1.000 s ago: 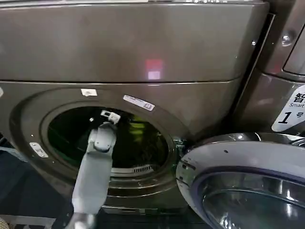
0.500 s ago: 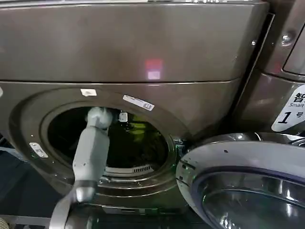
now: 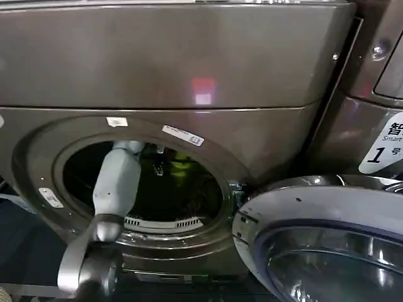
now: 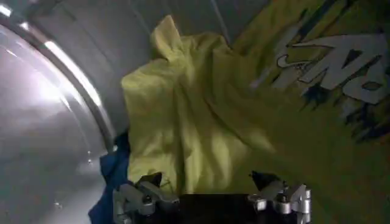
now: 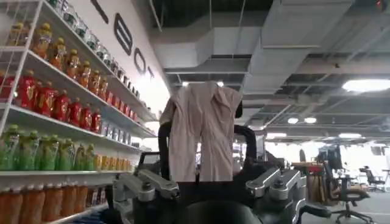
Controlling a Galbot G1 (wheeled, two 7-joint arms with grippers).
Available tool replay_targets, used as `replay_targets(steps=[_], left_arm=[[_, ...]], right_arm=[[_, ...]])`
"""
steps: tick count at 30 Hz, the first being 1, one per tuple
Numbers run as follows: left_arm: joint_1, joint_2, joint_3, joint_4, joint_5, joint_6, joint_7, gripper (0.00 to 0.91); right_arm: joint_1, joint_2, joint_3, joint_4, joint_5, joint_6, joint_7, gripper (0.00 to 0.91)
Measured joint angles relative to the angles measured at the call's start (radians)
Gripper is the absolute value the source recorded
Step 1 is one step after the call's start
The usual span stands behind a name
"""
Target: Grasp the clothes from the dryer.
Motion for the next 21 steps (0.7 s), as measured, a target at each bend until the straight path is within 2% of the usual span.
replay_targets(steps=[14, 15, 16, 18, 19, 21], left_arm=[[-0.010, 0.014, -0.004, 0.152, -0.064, 0.004, 0.011, 0.907], [-0.010, 0.015, -0.005, 0.160, -0.066, 0.004, 0.011, 0.853], [-0.012, 0.016, -0.007, 0.170, -0.069, 0.003, 0.011, 0.523], [-0.012, 0.018, -0.010, 0.189, -0.074, 0.001, 0.012, 0.307], [-0.012, 0.018, -0.011, 0.196, -0.078, -0.001, 0.012, 0.228], [-0.012, 0.019, -0.012, 0.214, -0.086, -0.006, 0.012, 0.205]], right_arm=[[0.000, 0.005, -0.010, 0.004, -0.005, 0.002, 0.001, 0.907], [0.000, 0.005, -0.010, 0.005, -0.005, 0.002, 0.001, 0.907], [0.000, 0.005, -0.011, 0.006, -0.005, 0.002, 0.001, 0.907], [0.001, 0.006, -0.012, 0.007, -0.005, 0.002, 0.001, 0.907], [0.001, 0.007, -0.013, 0.008, -0.005, 0.002, 0.001, 0.907], [0.001, 0.008, -0.014, 0.008, -0.005, 0.003, 0.001, 0.907]])
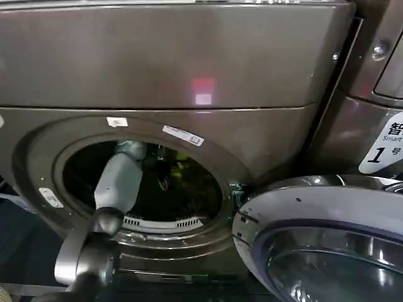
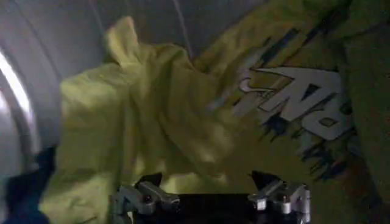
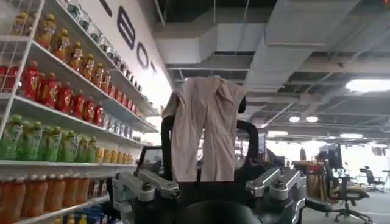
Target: Grasp the clothes from the dryer.
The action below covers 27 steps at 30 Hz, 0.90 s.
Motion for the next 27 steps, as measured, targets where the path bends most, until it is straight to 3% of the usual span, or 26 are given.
replay_targets(steps=[2, 14, 27], left_arm=[[-0.003, 0.000, -0.002, 0.015, -0.008, -0.001, 0.001, 0.148], [-0.003, 0.002, -0.009, 0.075, -0.030, -0.008, 0.000, 0.000], [0.033, 0.015, 0.002, 0.044, -0.111, 0.030, -0.035, 0.000]], right_arm=[[-0.001, 0.001, 0.000, 0.000, 0.000, 0.000, 0.000, 0.907], [-0.003, 0.006, -0.002, 0.004, 0.001, 0.002, -0.001, 0.907], [0.000, 0.012, -0.014, 0.017, 0.003, -0.003, -0.001, 0.907]])
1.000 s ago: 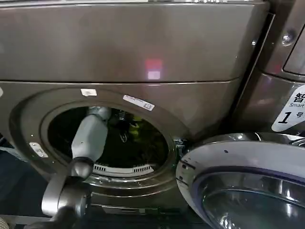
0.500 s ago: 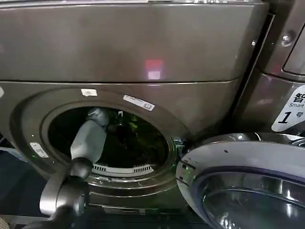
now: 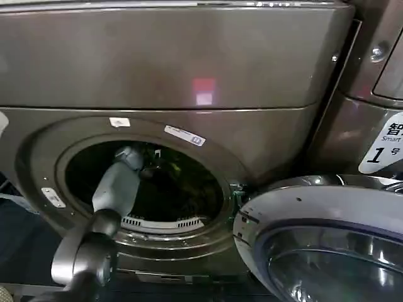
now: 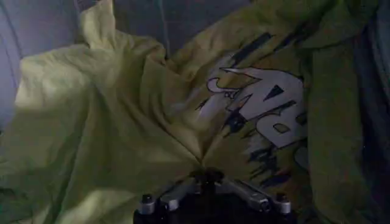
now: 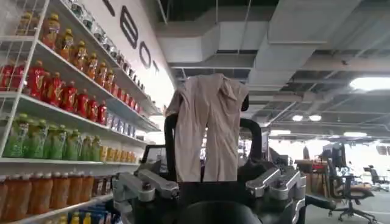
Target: Grasp the clothes from the dryer.
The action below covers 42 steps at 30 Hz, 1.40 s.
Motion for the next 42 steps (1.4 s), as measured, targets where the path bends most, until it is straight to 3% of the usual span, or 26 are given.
replay_targets(steps=[9, 26, 42], left_arm=[[0.069, -0.025, -0.014, -0.154, -0.256, 0.071, -0.306, 0.000], [0.309, -0.063, -0.038, -0.620, -0.744, 0.317, -0.981, 0.000], [0.385, -0.068, -0.045, -0.784, -0.885, 0.423, -1.185, 0.000]], right_arm=[[0.008, 0.001, -0.015, 0.033, 0.022, -0.029, 0.012, 0.907], [0.014, 0.011, -0.026, 0.074, 0.041, -0.033, 0.031, 0.907], [0.017, 0.018, -0.035, 0.071, 0.039, 0.009, 0.030, 0.907]])
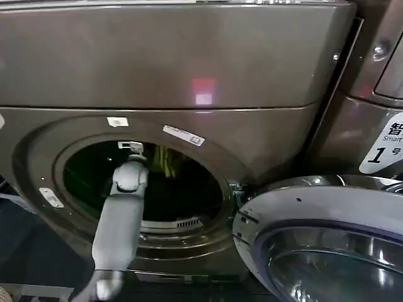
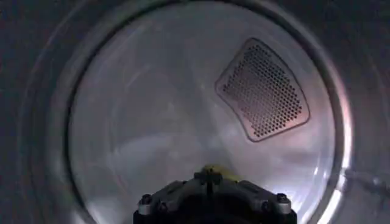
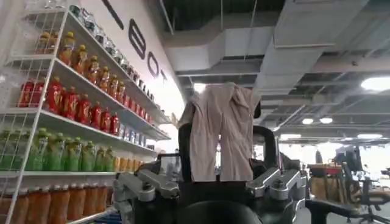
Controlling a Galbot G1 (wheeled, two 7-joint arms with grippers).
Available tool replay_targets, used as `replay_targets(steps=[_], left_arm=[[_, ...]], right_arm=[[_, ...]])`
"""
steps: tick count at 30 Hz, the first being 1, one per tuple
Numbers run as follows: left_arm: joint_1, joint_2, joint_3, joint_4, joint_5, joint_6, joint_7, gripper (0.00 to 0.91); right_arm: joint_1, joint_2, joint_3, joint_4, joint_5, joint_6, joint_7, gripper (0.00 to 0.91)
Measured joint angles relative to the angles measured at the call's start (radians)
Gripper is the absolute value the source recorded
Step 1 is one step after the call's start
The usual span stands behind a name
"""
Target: Grasp the clothes from the dryer.
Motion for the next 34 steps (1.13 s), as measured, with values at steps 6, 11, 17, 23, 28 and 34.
replay_targets(steps=[6, 11, 17, 23, 28, 34], left_arm=[[0.014, -0.001, -0.003, -0.016, -0.021, 0.013, -0.026, 0.000], [0.017, -0.002, -0.002, -0.023, -0.029, 0.019, -0.033, 0.000], [0.016, -0.002, -0.002, -0.026, -0.034, 0.024, -0.040, 0.000], [0.018, -0.002, -0.002, -0.027, -0.041, 0.028, -0.043, 0.000], [0.020, 0.000, -0.003, -0.028, -0.044, 0.028, -0.043, 0.000], [0.020, 0.000, -0.003, -0.031, -0.044, 0.031, -0.043, 0.000]], right_arm=[[-0.001, -0.001, 0.000, -0.002, -0.001, 0.007, -0.002, 0.907], [-0.001, -0.001, 0.002, -0.003, 0.000, 0.010, -0.003, 0.907], [-0.002, 0.001, 0.006, -0.002, 0.001, 0.008, -0.009, 0.907], [0.001, 0.004, 0.019, 0.015, -0.009, -0.017, -0.026, 0.907], [0.000, 0.003, 0.028, 0.020, -0.014, -0.031, -0.033, 0.907], [0.002, 0.006, 0.030, 0.027, -0.023, -0.047, -0.034, 0.907]])
